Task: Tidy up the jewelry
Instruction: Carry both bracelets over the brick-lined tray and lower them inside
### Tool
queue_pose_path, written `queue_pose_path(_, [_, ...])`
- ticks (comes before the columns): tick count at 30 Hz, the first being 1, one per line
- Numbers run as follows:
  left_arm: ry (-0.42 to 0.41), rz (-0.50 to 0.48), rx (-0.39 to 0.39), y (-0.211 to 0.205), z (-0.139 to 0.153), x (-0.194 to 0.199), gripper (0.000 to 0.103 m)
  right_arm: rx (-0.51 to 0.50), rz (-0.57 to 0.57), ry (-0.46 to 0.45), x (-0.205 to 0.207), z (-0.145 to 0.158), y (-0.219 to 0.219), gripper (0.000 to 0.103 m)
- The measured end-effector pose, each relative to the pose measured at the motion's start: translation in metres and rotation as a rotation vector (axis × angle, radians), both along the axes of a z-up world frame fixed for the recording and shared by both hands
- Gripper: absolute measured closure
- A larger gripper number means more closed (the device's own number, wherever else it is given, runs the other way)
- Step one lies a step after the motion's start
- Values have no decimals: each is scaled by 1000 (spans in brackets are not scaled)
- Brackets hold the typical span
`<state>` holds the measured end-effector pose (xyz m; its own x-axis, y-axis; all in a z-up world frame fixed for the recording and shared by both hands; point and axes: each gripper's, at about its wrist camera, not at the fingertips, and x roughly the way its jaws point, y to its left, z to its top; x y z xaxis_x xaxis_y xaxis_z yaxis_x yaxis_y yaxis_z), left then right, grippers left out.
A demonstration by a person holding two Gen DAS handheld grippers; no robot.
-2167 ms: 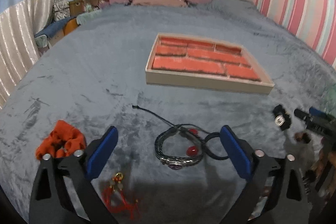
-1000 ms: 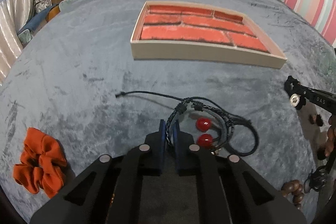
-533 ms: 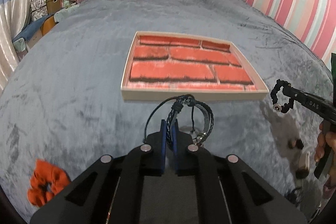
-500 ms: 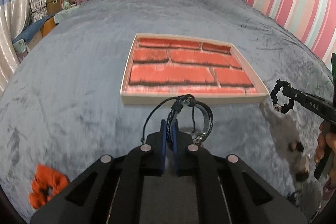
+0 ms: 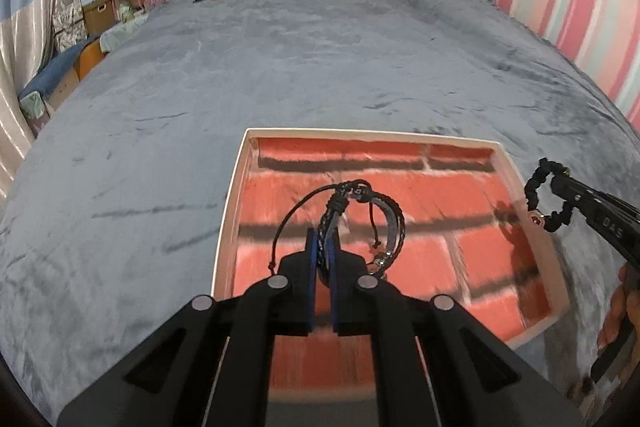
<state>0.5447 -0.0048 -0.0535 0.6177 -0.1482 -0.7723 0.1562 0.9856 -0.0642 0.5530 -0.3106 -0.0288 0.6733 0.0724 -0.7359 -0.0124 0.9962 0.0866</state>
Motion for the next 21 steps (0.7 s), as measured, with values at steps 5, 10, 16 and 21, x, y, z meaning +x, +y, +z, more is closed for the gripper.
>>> queue_pose_path(5, [56, 17, 38, -3, -25, 45, 97, -19, -3, 53, 48, -23, 10, 92])
queue_pose_path(10, [110, 20, 77, -4, -48, 76, 97, -71, -10, 89, 71, -44, 14, 92])
queue_pose_path(16, [156, 29, 82, -2, -58, 92, 97, -60, -11, 166, 89, -58, 11, 92])
queue_pose_path(21, [170, 25, 99, -3, -63, 95, 97, -86, -10, 204, 95, -64, 13, 92])
